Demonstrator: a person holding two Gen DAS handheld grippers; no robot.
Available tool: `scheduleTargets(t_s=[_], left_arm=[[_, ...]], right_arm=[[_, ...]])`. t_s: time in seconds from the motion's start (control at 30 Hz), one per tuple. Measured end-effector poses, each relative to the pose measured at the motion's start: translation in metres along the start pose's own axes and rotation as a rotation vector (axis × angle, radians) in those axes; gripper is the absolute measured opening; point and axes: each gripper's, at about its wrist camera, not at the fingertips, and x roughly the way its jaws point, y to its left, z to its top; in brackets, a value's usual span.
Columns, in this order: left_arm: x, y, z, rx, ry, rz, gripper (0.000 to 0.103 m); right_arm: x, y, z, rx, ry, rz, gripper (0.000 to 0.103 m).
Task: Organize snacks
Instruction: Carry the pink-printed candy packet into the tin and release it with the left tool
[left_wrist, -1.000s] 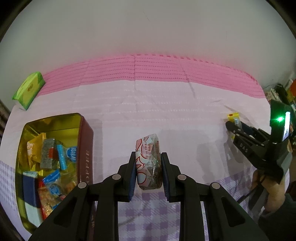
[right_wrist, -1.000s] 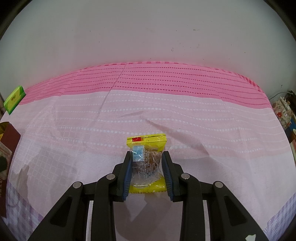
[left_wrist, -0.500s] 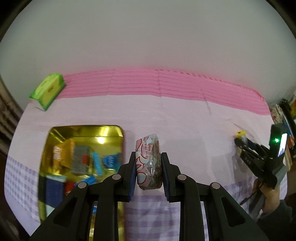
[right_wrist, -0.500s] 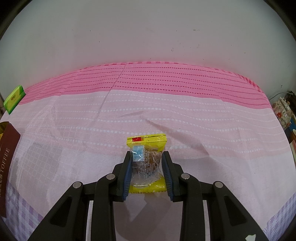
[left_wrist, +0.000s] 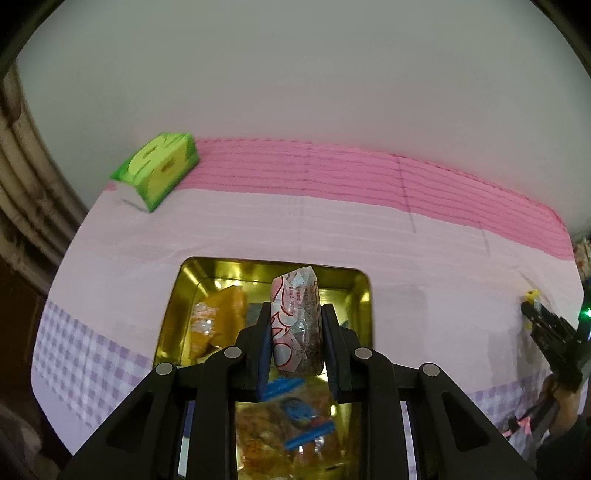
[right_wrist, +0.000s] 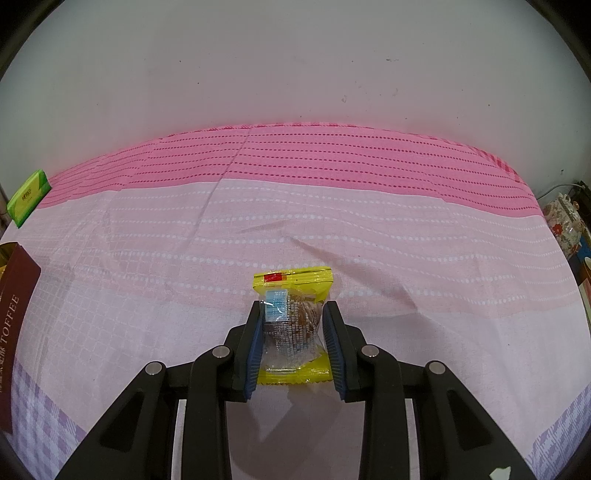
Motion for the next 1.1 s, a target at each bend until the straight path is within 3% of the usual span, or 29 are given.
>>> scheduleTargets(t_s=[0.37,1.1], left_arm=[[0.025,0.021,-0.01,0.012,0.053,0.025,0.025],[0.05,0.016,-0.033,0.104,0.108,0.098,0.025]], right_arm=[[0.0,0.0,0.0,0.0,0.0,0.0,0.029],[0.0,0.0,0.0,-0.002,0.0,0.0,0.029]])
